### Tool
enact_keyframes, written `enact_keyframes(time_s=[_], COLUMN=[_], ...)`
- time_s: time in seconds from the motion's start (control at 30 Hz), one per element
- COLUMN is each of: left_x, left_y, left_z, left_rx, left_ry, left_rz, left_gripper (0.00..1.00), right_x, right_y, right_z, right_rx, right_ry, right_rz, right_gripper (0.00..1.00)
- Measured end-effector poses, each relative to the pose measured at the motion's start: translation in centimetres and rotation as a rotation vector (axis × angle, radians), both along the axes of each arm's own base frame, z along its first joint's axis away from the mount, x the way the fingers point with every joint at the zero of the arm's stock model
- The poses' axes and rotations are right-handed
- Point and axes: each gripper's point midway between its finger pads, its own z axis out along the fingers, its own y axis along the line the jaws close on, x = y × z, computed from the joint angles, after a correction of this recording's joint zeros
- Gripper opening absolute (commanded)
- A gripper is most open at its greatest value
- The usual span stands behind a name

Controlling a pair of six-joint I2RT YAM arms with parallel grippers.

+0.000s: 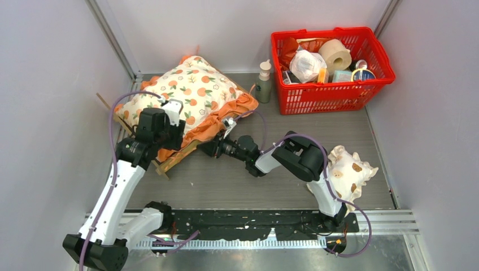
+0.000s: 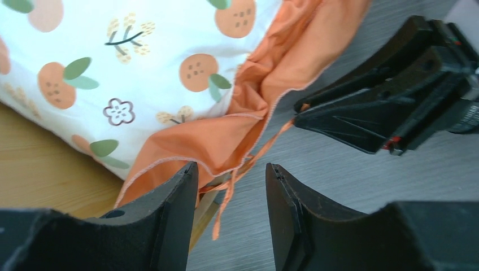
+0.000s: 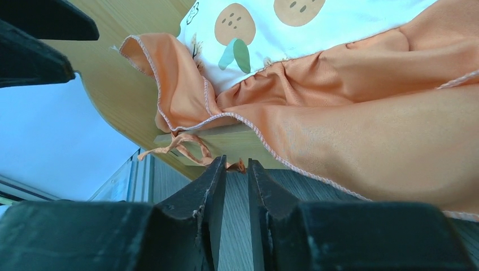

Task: Set up the pet bed
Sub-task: Tie the ropes to the bed frame.

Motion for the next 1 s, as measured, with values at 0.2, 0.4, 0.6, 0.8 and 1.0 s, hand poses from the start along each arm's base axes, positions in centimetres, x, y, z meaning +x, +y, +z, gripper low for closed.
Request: enact_keyframes(time_s=[0.2,0.4,0.6,0.8,1.0], left_x=[-0.5,-0.9,0.4,0.7,1.5], left_y=[-2.0,-4.1,-5.7,-5.4,-4.6], left_z=[0.0,-0.7,-4.5,-5.8,-5.4], left_rx=[-0.033,-0.003,0.094,0.151,0.178], left_ry=[0.01,0.032,0.193,0.235,0.214], left_rz=[-0.155,-0.37,-0.489,-0.478,-0.407], left_gripper=[0.54,0.53,0.52,0.51,0.49], right_x=[-0.1,-0.1,-0.3,-1.0,-0.9], right_y=[0.0,0.0,-0.3,-2.6,-4.4], right_z=[0.2,0.7,0.8,0.0,1.6], right_rx=[0.009,0.028,0.043,0.019,0.033], right_ry=[-0.007,-0.011,0.003,0.029,0.03], right_rz=[0.0,0.001,0.0,-0.048,-0.122], right_gripper=[0.26,0.27,0.29,0.34,0.34])
